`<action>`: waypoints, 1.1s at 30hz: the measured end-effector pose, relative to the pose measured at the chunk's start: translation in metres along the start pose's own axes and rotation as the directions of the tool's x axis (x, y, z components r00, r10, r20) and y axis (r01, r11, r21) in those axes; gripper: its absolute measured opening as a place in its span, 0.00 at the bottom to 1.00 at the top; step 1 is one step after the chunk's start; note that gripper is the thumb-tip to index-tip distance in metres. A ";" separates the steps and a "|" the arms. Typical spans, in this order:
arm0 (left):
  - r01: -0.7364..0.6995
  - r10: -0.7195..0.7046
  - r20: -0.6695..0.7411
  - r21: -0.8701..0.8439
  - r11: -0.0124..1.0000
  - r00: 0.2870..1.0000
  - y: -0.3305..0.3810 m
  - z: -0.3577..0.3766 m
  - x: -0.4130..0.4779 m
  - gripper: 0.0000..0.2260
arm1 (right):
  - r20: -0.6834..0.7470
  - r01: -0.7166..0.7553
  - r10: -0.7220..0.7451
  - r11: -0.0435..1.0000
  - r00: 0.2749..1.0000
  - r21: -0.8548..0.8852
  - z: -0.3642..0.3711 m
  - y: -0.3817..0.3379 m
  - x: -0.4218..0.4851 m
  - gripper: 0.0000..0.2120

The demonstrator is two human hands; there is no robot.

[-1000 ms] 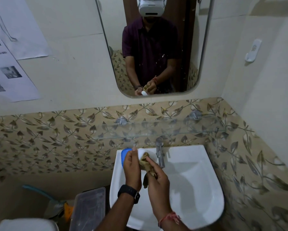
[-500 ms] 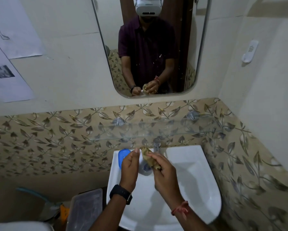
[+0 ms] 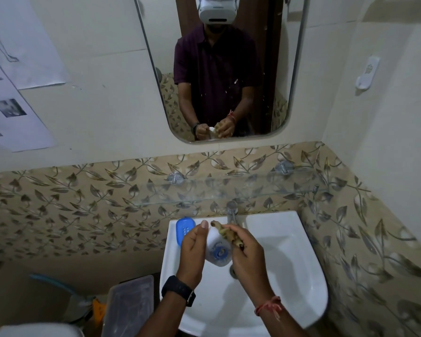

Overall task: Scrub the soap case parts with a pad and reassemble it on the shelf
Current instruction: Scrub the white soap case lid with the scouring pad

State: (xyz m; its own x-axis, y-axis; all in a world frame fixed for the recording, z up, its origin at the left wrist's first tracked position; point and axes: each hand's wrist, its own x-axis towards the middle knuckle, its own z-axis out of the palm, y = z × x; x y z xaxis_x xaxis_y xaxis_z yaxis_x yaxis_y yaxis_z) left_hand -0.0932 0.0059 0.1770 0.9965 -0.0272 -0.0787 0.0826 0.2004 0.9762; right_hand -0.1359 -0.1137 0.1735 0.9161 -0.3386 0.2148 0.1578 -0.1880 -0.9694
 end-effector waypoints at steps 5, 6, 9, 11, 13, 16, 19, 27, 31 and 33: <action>0.039 -0.080 -0.199 -0.203 0.978 0.977 -0.002 0.001 -0.002 0.16 | 0.028 -0.441 0.486 0.767 0.874 0.465 -0.003 0.024 -0.009 0.16; 0.029 -0.086 -0.208 -0.263 0.964 0.974 0.000 0.003 -0.003 0.17 | 0.085 -0.475 0.530 0.663 0.844 0.580 0.000 0.025 -0.012 0.14; 0.033 -0.106 -0.202 -0.338 0.941 0.974 -0.001 0.012 -0.010 0.27 | 0.135 -0.467 0.576 0.479 0.806 0.743 0.010 0.018 -0.015 0.13; 0.014 -0.071 -0.198 -0.276 0.961 0.978 -0.005 0.014 -0.015 0.27 | 0.094 -0.444 0.594 0.477 0.799 0.758 0.012 0.014 -0.009 0.13; -0.016 -0.018 -0.193 -0.172 0.985 0.981 -0.013 0.009 -0.018 0.22 | 0.043 -0.429 0.589 0.534 0.807 0.729 0.006 0.009 -0.001 0.12; -0.039 0.028 -0.125 -0.084 0.996 0.992 -0.026 -0.001 -0.019 0.19 | 0.004 -0.452 0.589 0.615 0.808 0.646 -0.008 0.000 0.010 0.12; -0.079 0.079 -0.013 -0.007 0.997 0.997 -0.030 -0.004 -0.023 0.18 | -0.003 -0.460 0.585 0.640 0.811 0.615 -0.015 -0.008 0.015 0.12; -0.108 0.101 0.065 0.123 0.986 0.993 -0.035 -0.008 -0.023 0.14 | 0.150 -0.561 0.579 0.641 0.801 0.523 -0.015 -0.009 -0.019 0.11; -0.186 0.169 0.100 0.199 0.962 0.981 -0.041 -0.012 -0.022 0.11 | 0.018 -0.522 0.624 0.636 0.781 0.569 -0.025 -0.007 0.000 0.09; -0.227 0.201 0.123 0.253 0.940 0.972 -0.040 -0.010 -0.023 0.11 | 0.000 -0.530 0.624 0.664 0.781 0.528 -0.024 -0.006 -0.001 0.07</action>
State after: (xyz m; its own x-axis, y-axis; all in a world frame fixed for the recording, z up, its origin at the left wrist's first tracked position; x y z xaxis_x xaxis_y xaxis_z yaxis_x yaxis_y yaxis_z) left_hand -0.1195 0.0085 0.1372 0.9837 -0.1068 0.1447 -0.1510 -0.0535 0.9871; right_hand -0.1466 -0.1346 0.1824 0.8140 -0.3822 -0.4375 -0.1864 0.5414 -0.8198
